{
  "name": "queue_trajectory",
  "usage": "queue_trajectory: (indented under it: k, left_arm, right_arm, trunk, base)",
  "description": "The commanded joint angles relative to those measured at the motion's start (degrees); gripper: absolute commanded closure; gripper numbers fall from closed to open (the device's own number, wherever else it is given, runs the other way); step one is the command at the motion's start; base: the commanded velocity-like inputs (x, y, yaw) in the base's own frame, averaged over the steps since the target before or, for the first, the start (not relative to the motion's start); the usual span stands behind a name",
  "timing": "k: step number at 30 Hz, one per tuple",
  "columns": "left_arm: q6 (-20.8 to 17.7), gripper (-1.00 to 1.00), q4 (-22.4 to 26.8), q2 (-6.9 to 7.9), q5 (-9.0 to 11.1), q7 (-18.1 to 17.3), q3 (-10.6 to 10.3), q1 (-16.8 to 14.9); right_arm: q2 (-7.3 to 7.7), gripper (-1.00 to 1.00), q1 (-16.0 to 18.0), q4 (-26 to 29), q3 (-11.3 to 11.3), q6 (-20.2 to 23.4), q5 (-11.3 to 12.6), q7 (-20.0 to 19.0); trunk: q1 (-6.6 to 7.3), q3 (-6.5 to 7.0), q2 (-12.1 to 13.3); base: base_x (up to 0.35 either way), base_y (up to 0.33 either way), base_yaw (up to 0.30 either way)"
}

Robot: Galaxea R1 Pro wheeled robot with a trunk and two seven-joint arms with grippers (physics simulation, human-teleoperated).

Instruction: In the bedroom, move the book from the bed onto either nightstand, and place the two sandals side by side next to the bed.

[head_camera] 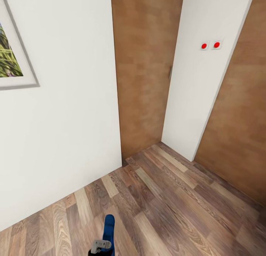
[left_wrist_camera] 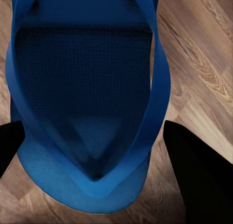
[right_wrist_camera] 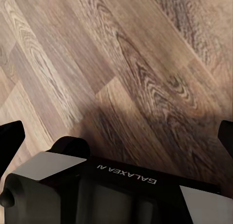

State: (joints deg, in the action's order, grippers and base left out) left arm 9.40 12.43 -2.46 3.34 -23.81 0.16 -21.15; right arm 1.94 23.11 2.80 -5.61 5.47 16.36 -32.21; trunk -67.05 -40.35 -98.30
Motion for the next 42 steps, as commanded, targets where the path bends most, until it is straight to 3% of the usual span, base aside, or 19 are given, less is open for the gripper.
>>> queue_trajectory:
  k: [1,8,31,42]
  left_arm:
    - [0.09,1.00,-0.05,0.00,0.36,-0.18,0.02,-0.04]
    - [0.09,1.00,-0.09,0.00,0.36,-0.18,0.02,-0.04]
    - [0.09,1.00,-0.07,0.00,0.36,-0.18,0.02,-0.04]
    - [0.09,1.00,-0.09,0.00,0.36,-0.18,0.02,-0.06]
  right_arm:
    - [0.04,-1.00,0.01,0.10,-0.46,0.42,0.61,-0.13]
    - [0.02,-1.00,0.01,0.10,-0.47,0.42,0.61,-0.13]
    - [0.03,-1.00,0.01,0.10,-0.46,0.42,0.61,-0.13]
    - [0.00,-1.00,0.01,0.10,-0.46,0.41,0.61,-0.06]
  trunk:
    - [-0.02,-0.05,-0.02]
    - [-0.02,-0.05,-0.02]
    - [-0.02,-0.05,-0.02]
    - [-0.02,-0.05,-0.02]
  base:
    - [0.253,0.000,0.000]
    - [0.168,0.000,0.101]
    - [0.009,0.000,0.285]
    - [0.217,0.000,0.270]
